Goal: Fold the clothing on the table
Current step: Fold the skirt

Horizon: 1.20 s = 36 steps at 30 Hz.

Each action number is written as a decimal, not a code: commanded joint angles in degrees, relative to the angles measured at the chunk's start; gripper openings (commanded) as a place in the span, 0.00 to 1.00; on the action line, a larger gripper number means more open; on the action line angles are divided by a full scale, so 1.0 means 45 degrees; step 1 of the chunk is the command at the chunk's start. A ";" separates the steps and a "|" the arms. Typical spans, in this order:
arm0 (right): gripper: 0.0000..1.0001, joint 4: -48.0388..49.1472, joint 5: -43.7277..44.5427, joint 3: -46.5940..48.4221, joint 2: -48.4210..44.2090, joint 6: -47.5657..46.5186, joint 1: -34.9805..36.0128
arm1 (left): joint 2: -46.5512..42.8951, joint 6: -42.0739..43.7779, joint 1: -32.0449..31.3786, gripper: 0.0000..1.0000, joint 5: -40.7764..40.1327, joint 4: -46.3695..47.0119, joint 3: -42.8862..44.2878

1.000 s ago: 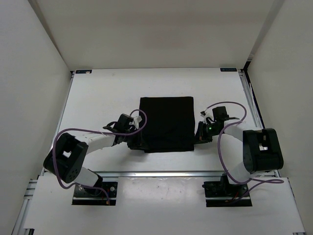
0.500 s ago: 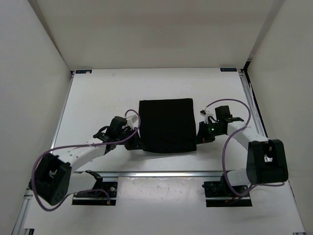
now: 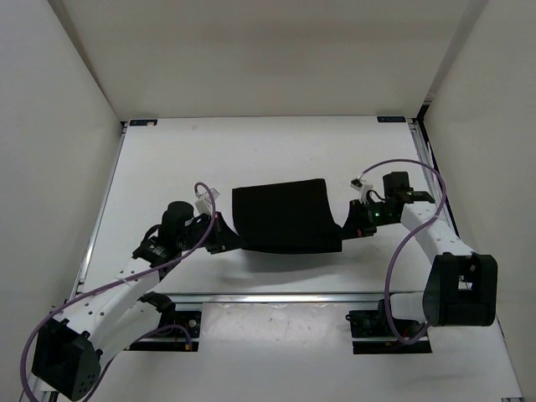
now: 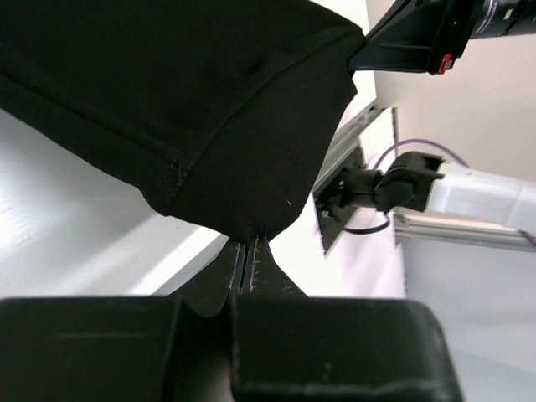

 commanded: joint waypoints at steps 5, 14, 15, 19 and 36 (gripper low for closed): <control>0.00 -0.0614 -0.1499 0.1949 0.0323 -0.0090 -0.0545 | 0.0200 -0.1229 0.1112 0.00 0.1174 0.1302 0.0503; 0.00 -0.0341 -0.2009 0.3748 0.2198 0.0478 -0.0390 | 0.1725 -0.2010 0.1776 0.00 0.1037 0.2181 0.1695; 0.00 -0.0185 -0.1991 0.3943 0.2297 0.0711 -0.0506 | 0.2034 -0.2166 0.1816 0.00 0.0940 0.2317 0.1831; 0.00 0.0070 -0.2323 0.4763 0.3466 0.1026 -0.0468 | 0.2914 -0.2500 0.1992 0.00 0.0841 0.3021 0.2260; 0.71 0.0908 -0.3142 1.0329 0.9367 0.3153 -0.0624 | 0.7563 -0.3378 0.2890 0.23 0.0432 0.4720 0.4098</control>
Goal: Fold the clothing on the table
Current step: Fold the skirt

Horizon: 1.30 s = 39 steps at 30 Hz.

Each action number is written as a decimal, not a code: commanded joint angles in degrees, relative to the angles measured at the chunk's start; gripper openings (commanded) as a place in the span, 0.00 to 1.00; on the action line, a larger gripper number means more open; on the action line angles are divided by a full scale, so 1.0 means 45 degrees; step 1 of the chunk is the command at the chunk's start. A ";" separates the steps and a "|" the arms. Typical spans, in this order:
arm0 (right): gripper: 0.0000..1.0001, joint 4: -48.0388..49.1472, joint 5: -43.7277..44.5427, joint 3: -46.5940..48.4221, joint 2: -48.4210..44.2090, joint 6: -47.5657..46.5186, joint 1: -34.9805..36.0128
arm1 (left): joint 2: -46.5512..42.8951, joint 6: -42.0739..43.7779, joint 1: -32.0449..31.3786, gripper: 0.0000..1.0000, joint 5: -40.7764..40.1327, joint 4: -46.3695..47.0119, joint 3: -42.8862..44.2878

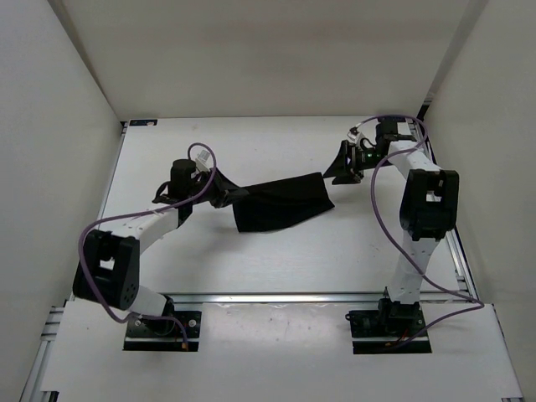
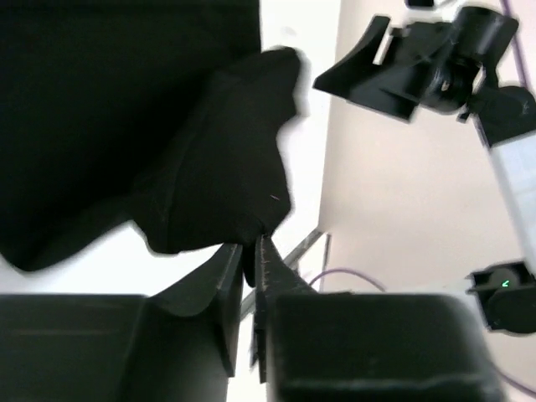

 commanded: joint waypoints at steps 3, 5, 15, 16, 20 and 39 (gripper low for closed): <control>0.80 0.1311 -0.0472 0.1244 0.0422 0.1314 -0.0090 | 0.1311 -0.0484 0.0433 0.29 -0.0239 0.1288 0.0522; 0.82 0.1546 -0.0608 0.1207 0.0539 0.1493 -0.0480 | 0.1780 -0.0446 0.0414 0.62 -0.0181 0.1367 0.0776; 0.81 -0.0680 0.2245 0.1792 0.0325 -0.3894 0.0750 | 0.3013 -0.0271 0.0550 0.56 -0.0727 0.1348 0.2084; 0.78 -0.0661 0.2205 0.1734 0.0325 -0.3859 0.0711 | 0.3052 -0.0251 0.0590 0.55 -0.0669 0.1290 0.2202; 0.75 -0.0407 0.1893 0.1441 0.0344 -0.3780 0.0769 | 0.3559 0.0139 0.0707 0.52 -0.0475 0.0823 0.2554; 0.75 -0.0426 0.1070 0.0248 0.1261 -0.3545 0.1902 | 0.2858 0.2190 0.0981 0.52 -0.0532 -0.1152 0.2223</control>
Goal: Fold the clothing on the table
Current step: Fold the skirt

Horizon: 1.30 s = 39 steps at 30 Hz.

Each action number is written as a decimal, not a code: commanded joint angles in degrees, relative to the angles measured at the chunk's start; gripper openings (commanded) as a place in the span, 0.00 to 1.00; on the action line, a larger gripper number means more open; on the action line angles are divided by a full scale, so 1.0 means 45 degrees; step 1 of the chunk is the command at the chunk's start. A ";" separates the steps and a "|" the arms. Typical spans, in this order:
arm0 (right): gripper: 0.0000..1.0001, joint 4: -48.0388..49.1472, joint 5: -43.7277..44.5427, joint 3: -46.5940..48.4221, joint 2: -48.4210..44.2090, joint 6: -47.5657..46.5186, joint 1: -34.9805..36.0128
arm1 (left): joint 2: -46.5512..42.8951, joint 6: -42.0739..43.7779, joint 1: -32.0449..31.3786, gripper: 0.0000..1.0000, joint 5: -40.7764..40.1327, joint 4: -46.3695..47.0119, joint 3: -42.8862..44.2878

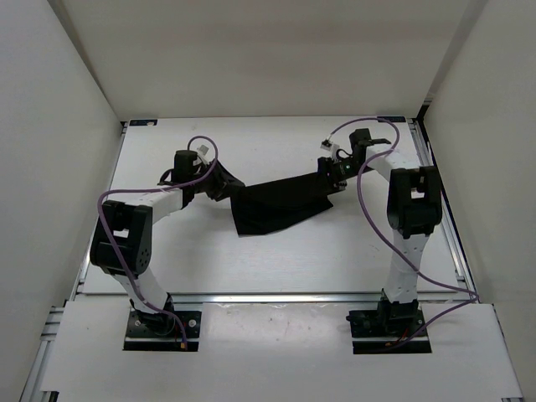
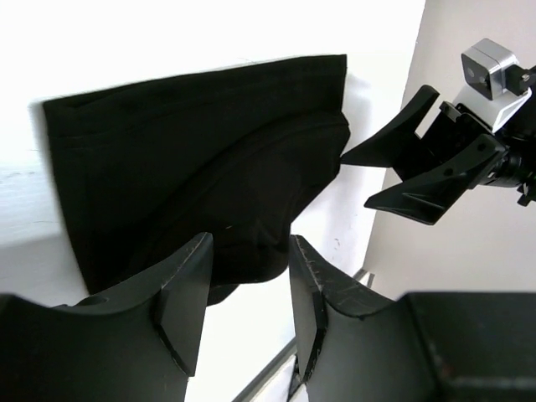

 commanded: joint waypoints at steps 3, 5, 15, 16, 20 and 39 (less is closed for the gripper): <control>0.75 -0.0015 0.0179 0.0600 0.0593 0.0053 0.0115 | -0.0611 0.0724 0.0194 0.52 0.0153 -0.0292 -0.0031; 0.74 0.0083 0.0373 0.0758 0.0809 0.0132 0.0038 | -0.0611 0.0801 0.0233 0.53 0.0114 -0.0272 0.0008; 0.74 -0.0111 0.0666 0.1792 0.1824 0.0212 -0.0003 | -0.0064 0.0588 0.0077 0.55 0.0407 -0.0194 0.0496; 0.74 -0.0131 0.0493 0.1870 0.1921 0.0211 -0.0002 | -0.0064 0.0587 -0.0020 0.55 0.0523 -0.0214 0.0477; 0.72 -0.0073 0.0511 0.1989 0.2098 0.0405 0.0095 | -0.0142 0.0431 -0.0079 0.55 0.0485 -0.0117 0.0360; 0.11 -0.0248 0.0119 0.2184 0.1903 0.0152 0.0291 | 0.0054 0.0450 -0.0333 0.54 0.0603 0.0001 0.0067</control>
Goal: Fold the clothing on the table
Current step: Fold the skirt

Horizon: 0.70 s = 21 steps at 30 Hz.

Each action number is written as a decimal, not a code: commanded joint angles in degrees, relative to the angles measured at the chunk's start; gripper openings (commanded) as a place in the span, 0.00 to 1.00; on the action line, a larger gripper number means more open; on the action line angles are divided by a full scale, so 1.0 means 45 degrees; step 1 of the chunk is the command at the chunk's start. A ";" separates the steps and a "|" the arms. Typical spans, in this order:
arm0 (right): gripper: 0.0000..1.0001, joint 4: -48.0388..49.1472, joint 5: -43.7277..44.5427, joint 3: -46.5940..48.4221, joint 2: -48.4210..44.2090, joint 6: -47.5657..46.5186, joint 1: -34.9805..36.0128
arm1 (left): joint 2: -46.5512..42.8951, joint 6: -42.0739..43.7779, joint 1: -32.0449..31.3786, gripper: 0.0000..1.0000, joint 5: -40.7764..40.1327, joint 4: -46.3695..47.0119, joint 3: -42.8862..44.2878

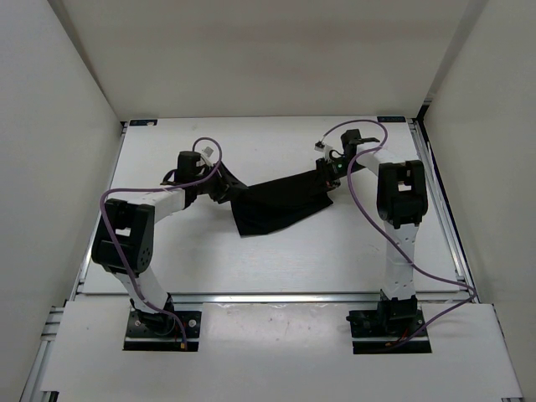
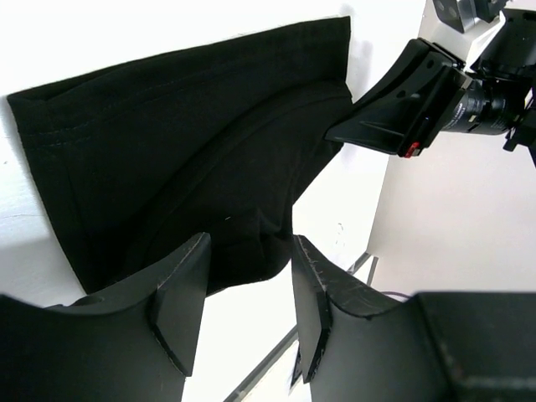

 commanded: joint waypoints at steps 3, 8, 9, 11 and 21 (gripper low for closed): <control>0.09 -0.0078 -0.0288 0.0143 -0.0517 -0.0178 0.0024 | -0.0126 -0.0108 -0.0153 0.53 0.0340 0.0356 0.0003; 0.00 -0.0019 -0.0132 0.0220 -0.0460 -0.0216 0.0082 | -0.0165 -0.0187 -0.0193 0.37 0.0458 0.0532 -0.0191; 0.00 -0.0020 -0.0151 0.0182 -0.0555 -0.0198 0.0140 | -0.0204 -0.0207 -0.0173 0.32 0.0458 0.0571 -0.0134; 0.00 0.0000 -0.0170 0.0143 -0.0576 -0.0178 0.0082 | -0.0281 -0.0304 -0.0193 0.00 0.0575 0.0766 -0.0308; 0.00 -0.0214 -0.0756 -0.1301 -0.2078 -0.0158 -0.0561 | -0.1316 -0.0305 -0.0525 0.00 0.0477 0.0786 -0.1070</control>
